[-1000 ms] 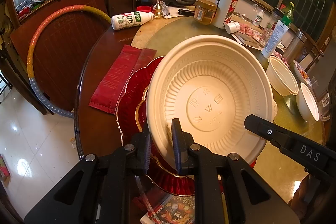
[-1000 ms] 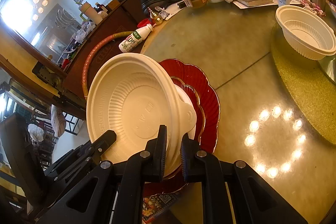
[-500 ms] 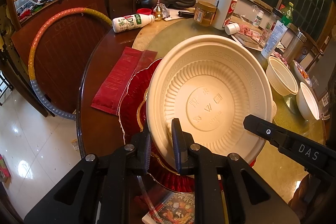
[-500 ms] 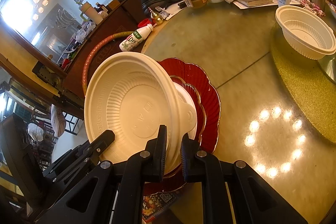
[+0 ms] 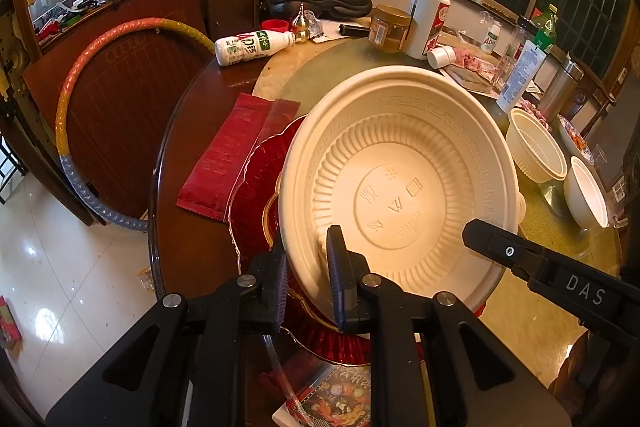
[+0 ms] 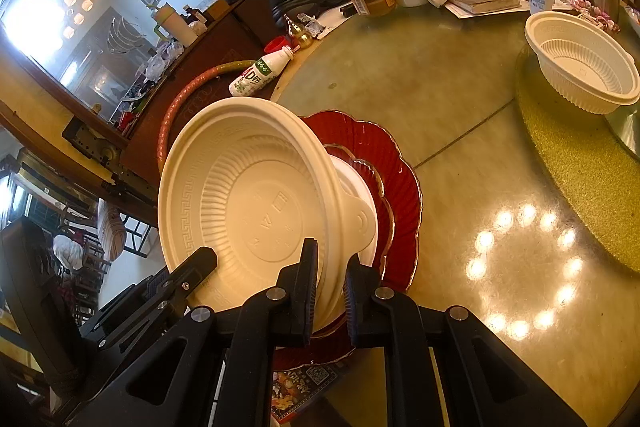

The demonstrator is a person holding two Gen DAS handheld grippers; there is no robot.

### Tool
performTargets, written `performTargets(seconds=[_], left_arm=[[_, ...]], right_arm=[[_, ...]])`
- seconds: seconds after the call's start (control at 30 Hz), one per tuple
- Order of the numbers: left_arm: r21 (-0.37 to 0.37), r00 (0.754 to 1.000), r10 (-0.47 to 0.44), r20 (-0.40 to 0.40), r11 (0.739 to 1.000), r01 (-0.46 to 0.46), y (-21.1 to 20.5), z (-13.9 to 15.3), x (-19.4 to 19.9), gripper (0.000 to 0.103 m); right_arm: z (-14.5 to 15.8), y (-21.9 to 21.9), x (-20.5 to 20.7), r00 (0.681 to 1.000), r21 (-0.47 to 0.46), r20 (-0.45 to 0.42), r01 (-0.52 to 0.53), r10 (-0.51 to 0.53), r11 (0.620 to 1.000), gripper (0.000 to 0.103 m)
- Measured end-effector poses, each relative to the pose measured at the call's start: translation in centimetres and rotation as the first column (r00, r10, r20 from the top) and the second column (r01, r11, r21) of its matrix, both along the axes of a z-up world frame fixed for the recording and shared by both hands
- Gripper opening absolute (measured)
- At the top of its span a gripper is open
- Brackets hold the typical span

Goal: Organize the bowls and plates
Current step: 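Lower the cream plastic bowl into the white foam bowl on the plates, then open both tools to release the cream bowl onto the stack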

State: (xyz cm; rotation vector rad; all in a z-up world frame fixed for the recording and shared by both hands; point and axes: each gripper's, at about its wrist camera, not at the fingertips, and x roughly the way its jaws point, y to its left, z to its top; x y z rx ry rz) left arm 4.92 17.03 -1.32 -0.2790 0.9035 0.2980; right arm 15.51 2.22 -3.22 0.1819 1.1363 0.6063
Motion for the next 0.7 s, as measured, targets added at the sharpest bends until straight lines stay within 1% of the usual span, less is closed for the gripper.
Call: performTargets(seconds=[0.5, 0.6, 0.63, 0.7], left_arm=[[0.004, 1.0, 0.003, -0.003, 1.0, -0.003, -0.25, 0.24, 0.01, 0.015], [0.01, 1.0, 0.005, -0.007, 1.0, -0.005, -0.38, 0.19, 0.11, 0.015], [0.012, 1.0, 0.005, -0.009, 1.0, -0.005, -0.45, 0.18, 0.13, 0.015], [0.018, 1.0, 0.005, -0.011, 1.0, -0.005, -0.59, 0.17, 0.14, 0.015]], right_arm=[[0.23, -0.27, -0.06, 1.0, 0.012, -0.003, -0.001, 0.001, 1.0, 0.012], [0.22, -0.33, -0.06, 1.0, 0.02, -0.006, -0.004, 0.005, 1.0, 0.013], [0.19, -0.37, -0.02, 1.0, 0.026, -0.009, -0.007, 0.007, 1.0, 0.016], [0.0, -0.44, 0.07, 1.0, 0.031, -0.018, -0.009, 0.009, 0.999, 0.016]])
